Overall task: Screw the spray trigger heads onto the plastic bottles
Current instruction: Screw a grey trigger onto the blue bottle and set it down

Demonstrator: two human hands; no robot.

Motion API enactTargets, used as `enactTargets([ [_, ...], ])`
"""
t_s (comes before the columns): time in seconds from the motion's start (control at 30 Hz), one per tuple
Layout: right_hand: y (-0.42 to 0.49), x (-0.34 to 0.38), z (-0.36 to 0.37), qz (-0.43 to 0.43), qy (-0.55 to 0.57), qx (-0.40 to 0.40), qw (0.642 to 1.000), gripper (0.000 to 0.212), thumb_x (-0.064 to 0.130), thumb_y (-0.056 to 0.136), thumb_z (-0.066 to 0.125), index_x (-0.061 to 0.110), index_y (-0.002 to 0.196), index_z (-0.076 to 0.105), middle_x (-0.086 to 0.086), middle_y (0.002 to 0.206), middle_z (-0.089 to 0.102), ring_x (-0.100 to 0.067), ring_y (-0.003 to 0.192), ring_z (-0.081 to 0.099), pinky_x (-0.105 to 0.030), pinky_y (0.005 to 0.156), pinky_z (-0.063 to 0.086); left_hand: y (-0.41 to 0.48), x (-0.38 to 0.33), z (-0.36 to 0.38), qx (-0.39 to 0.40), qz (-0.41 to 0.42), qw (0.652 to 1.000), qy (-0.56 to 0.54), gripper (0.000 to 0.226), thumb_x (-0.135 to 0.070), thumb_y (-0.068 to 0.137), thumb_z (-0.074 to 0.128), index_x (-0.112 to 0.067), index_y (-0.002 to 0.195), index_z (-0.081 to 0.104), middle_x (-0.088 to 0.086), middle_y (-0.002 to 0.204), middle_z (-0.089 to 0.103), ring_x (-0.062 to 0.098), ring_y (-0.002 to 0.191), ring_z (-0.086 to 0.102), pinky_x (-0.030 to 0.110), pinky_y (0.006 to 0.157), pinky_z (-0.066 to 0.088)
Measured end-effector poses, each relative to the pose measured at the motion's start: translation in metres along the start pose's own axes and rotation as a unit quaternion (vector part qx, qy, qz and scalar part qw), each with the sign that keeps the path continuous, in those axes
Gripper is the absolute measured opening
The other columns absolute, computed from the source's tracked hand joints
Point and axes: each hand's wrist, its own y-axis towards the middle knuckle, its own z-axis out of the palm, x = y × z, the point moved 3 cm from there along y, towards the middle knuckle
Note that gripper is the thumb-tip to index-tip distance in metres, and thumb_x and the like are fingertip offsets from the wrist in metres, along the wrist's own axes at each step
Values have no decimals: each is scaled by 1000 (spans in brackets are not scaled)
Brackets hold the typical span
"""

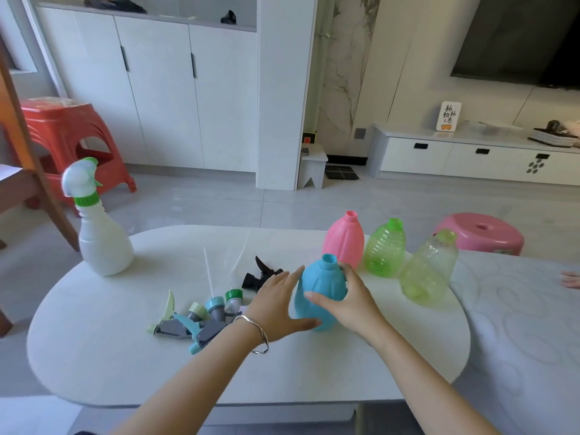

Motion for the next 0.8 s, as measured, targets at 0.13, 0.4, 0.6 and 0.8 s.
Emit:
enactTargets([
  [0.13,-4,13,9,-16,71,4,997,64,40,65,81,36,120,48,14,112,61,-15,103,62,-32,86,53,-4,1,-11,-75,23,995,-65,98,-48,68,76,-27,146,20,-5,143,40,14,132,37,29,110,30],
  [0.4,3,62,50,-74,234,122,962,68,62,63,69,36,123,50,5,122,61,-8,103,65,-31,87,54,-43,36,-104,-204,-4,961,-184,91,-55,49,81,-39,127,37,-11,120,54,5,106,56,26,86,51],
  [0.6,-6,56,108,-126,8,260,957,61,39,70,79,42,124,50,18,135,44,1,124,43,-14,97,39,-103,98,-153,-243,-111,946,-185,86,-57,46,82,-45,118,38,-12,102,57,8,89,60,16,52,52],
  [0.8,-10,50,151,-269,-287,269,879,66,39,74,72,39,134,46,9,155,21,-14,139,22,-26,114,14,-146,129,-169,-260,-144,942,-156,88,-58,44,80,-41,122,41,-8,107,59,11,96,60,29,68,57],
])
